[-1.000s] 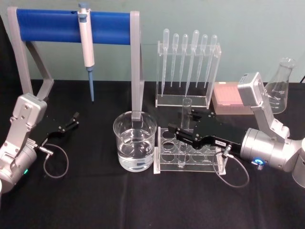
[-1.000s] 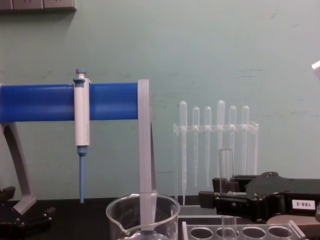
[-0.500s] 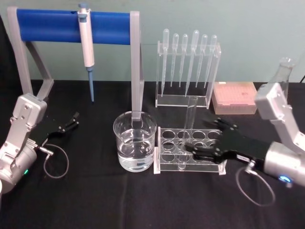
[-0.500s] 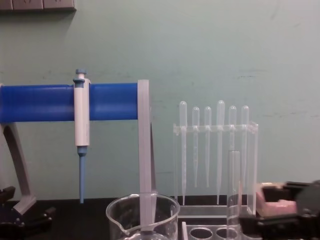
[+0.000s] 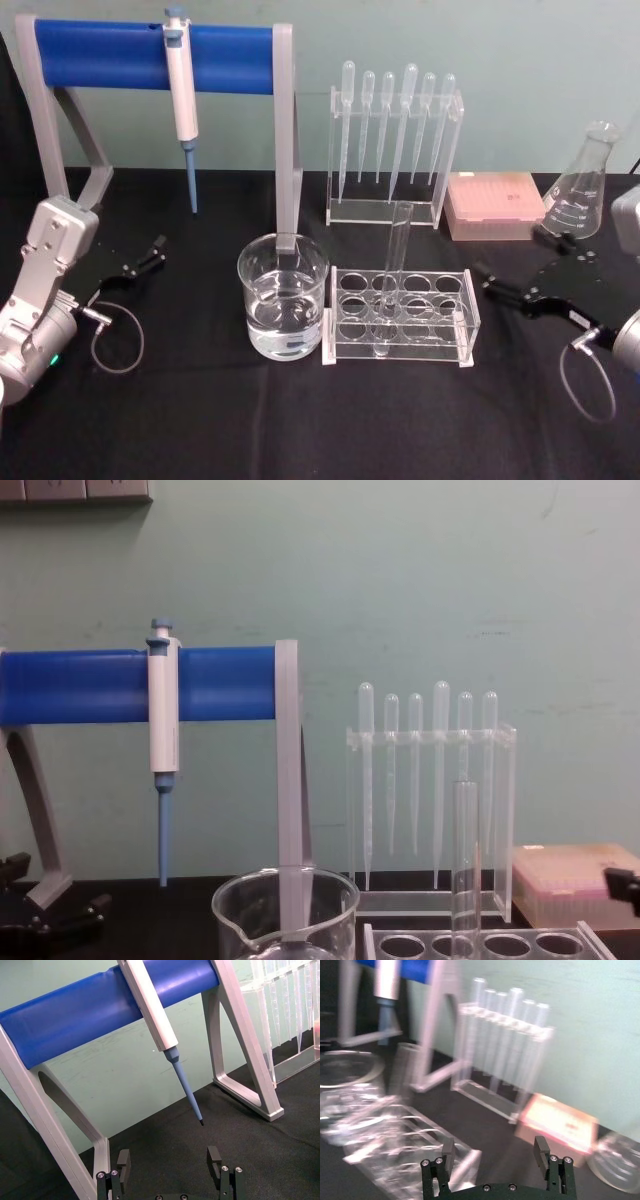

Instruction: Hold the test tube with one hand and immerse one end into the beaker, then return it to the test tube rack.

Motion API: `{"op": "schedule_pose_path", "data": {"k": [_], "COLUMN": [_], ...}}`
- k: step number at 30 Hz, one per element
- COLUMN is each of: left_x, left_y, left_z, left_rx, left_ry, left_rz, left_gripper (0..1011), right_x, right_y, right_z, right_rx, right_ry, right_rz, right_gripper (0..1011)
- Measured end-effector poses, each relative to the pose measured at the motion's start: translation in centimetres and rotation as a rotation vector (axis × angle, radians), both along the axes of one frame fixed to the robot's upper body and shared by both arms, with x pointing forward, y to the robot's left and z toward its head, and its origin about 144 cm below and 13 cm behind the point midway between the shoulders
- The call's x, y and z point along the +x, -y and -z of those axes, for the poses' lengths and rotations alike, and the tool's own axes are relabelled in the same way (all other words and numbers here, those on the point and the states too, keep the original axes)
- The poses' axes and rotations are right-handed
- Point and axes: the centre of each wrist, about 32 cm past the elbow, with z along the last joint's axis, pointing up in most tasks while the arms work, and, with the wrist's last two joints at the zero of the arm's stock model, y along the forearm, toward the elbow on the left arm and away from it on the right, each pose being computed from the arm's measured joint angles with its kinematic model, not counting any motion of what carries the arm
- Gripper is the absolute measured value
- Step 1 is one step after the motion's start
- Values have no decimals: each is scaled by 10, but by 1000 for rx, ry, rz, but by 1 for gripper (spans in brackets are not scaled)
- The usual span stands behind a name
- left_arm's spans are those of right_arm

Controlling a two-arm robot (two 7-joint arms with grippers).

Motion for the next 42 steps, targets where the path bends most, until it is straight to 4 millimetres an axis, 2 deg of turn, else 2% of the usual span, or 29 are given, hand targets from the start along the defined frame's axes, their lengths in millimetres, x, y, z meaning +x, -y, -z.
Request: {"op": "schedule_pose_path", "data": {"k": [4, 6, 7, 14, 24, 42], "left_x": [0, 0, 0, 0, 0, 0], "left_y": [0, 0, 0, 0, 0, 0], "left_z": [0, 0, 0, 0, 0, 0], "left_rx": [0, 0, 0, 0, 0, 0], "left_ry": [0, 0, 0, 0, 0, 0], "left_rz": [0, 0, 0, 0, 0, 0], "left_gripper": [1000, 1000, 1000, 1000, 1000, 1000], "right_x": [5, 6, 11, 23, 26, 26], "right_y": [-4, -6, -13, -28, -30, -33], "right_z": [15, 17, 25, 46, 53, 52], "right_rx": [-33, -41, -86, -190, -211, -227], "right_ry": [53, 60, 82, 112, 150, 159], "right_rz": [134, 147, 189, 218, 236, 242], "right_gripper": [1000, 1000, 1000, 1000, 1000, 1000]}}
